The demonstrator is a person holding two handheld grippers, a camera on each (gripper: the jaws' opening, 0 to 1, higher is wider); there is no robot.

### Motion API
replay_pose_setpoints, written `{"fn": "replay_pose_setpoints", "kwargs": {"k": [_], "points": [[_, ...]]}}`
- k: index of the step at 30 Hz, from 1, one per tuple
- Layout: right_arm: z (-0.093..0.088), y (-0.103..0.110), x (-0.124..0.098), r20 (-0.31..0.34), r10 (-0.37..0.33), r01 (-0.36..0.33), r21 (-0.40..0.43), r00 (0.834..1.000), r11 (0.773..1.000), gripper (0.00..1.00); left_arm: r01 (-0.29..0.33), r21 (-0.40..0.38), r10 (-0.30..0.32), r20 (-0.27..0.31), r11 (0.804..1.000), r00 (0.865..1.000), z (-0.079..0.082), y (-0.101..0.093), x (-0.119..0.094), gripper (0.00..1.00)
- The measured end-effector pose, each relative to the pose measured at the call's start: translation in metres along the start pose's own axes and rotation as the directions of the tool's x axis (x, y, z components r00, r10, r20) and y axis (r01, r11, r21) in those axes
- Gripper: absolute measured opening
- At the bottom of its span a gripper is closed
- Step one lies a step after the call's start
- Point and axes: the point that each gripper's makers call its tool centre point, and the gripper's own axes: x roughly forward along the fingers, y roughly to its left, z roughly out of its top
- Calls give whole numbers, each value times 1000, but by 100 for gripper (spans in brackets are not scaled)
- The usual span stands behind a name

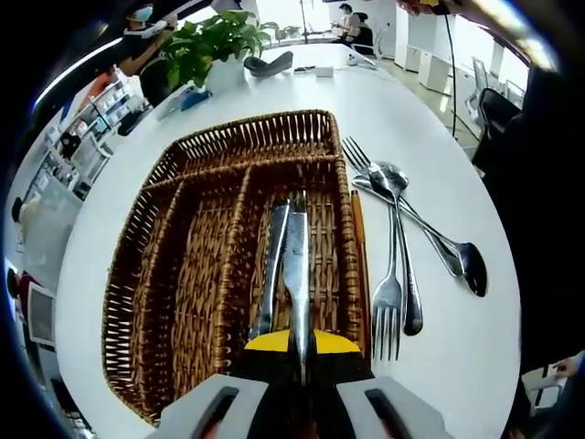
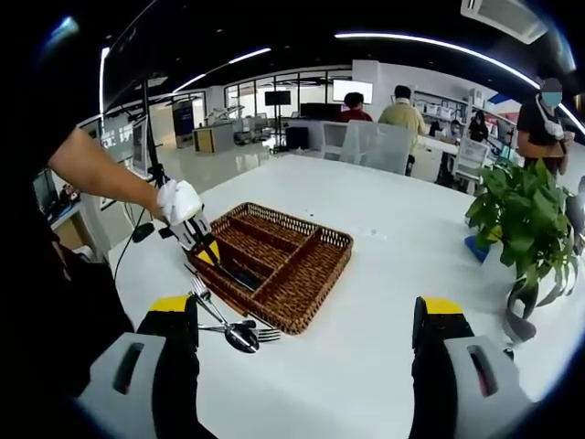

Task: Arrange the knives, forks, and spoons in their matching storage slots by inserting each utensil handle-first until every utensil is classified and aligned in the correct compartment

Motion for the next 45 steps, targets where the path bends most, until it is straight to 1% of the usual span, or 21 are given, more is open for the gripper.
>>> {"fn": "replay_pose_setpoints", "kwargs": {"k": [6, 21, 27, 29, 30, 31, 32, 33, 39, 42, 45], "points": [[1, 1, 3, 0, -1, 1, 0, 1000, 1000, 99, 8, -8, -8, -14, 1000, 1000, -3, 1, 2, 4], [0, 3, 3, -3, -5, 5, 1, 1000, 1000, 99, 22, -6, -22, -87, 1000, 996, -13, 2, 12, 5], [1, 4, 3, -2, -5, 5, 0, 1000, 1000, 99, 17, 18, -15, -100, 1000, 995, -14, 2, 14, 6], [1, 6, 4, -3, -3, 3, -3, 1000, 1000, 99, 16, 42, -12, -95, 999, 995, -14, 2, 13, 6], [1, 6, 4, -4, -2, 2, -4, 1000, 1000, 99, -7, 69, 14, -98, 998, 995, -14, 6, 13, 7], [2, 6, 4, -3, -1, 1, -5, 1000, 1000, 99, -5, 78, 14, -108, 997, 994, -16, 5, 13, 7], [2, 7, 4, -1, 0, 0, -4, 1000, 1000, 99, -3, 76, 10, -94, 997, 995, -14, 3, 12, 7], [3, 7, 4, 0, 1, -1, -4, 1000, 1000, 99, -3, 68, 10, -97, 998, 995, -14, 5, 13, 8], [5, 8, 4, 3, 4, -4, -11, 1000, 1000, 99, -17, 61, 20, -58, 998, 998, -6, 9, 4, 16], [7, 9, 4, 7, 4, -4, -13, 1000, 1000, 99, -32, 58, 35, -37, 998, 999, -2, 12, -2, 19], [9, 10, 3, 11, 5, -5, -17, 1000, 1000, 99, -55, 33, 55, -7, 998, 998, 2, 16, -11, 20]]}}
